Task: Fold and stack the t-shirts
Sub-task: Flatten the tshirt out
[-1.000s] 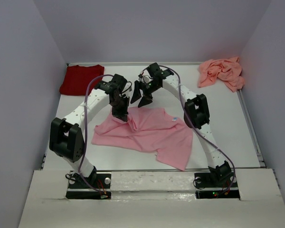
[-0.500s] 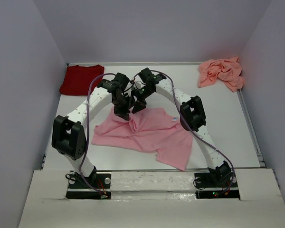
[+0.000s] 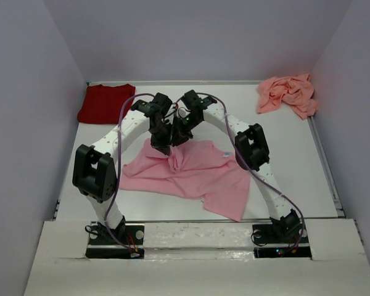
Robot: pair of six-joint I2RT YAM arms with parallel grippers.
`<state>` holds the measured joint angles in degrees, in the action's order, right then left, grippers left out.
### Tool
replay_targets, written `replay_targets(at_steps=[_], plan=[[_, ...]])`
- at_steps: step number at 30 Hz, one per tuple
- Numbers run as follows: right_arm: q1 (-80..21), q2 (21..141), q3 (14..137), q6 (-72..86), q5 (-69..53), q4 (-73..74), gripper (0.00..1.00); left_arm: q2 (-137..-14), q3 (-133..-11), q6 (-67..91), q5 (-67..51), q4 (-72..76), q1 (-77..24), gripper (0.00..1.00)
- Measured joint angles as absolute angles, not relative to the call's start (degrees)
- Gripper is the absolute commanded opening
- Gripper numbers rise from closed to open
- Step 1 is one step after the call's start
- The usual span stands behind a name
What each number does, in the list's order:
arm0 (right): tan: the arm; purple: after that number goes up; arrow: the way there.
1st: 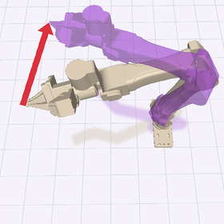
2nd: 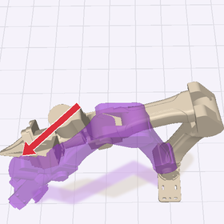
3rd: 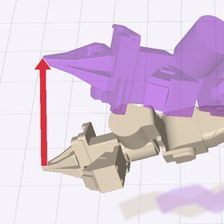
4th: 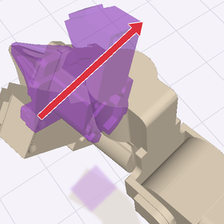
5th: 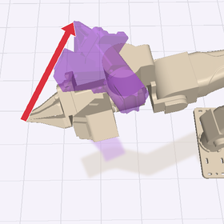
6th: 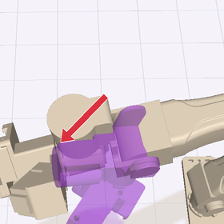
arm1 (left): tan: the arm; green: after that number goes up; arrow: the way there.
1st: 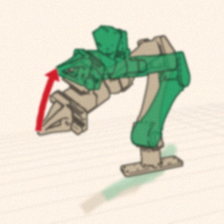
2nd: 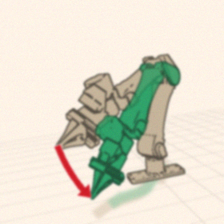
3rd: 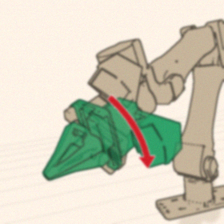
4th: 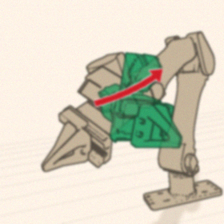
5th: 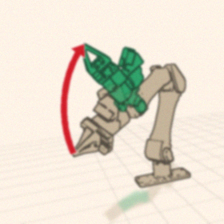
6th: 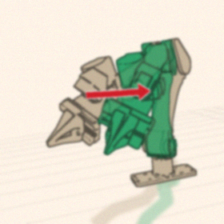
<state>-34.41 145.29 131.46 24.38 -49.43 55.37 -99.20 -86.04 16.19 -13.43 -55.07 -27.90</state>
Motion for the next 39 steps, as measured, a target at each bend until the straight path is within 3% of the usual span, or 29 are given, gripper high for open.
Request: replay_targets(at_steps=[12, 21, 39], plan=[[-22.9, 133.6, 129.6, 25.8, -41.1, 54.6, 0.0, -99.2, -85.8, 15.3, -13.0, -55.2, -28.2, 0.0], [-22.3, 120.9, 114.2, 27.2, -36.3, 52.0, 0.0, -99.2, -85.1, 13.7, -11.9, -55.5, -28.2, 0.0], [-22.8, 91.7, 89.6, 33.3, 3.0, 45.9, 0.0, -97.6, -82.5, 12.9, -11.8, -52.0, -27.0, 0.0]])
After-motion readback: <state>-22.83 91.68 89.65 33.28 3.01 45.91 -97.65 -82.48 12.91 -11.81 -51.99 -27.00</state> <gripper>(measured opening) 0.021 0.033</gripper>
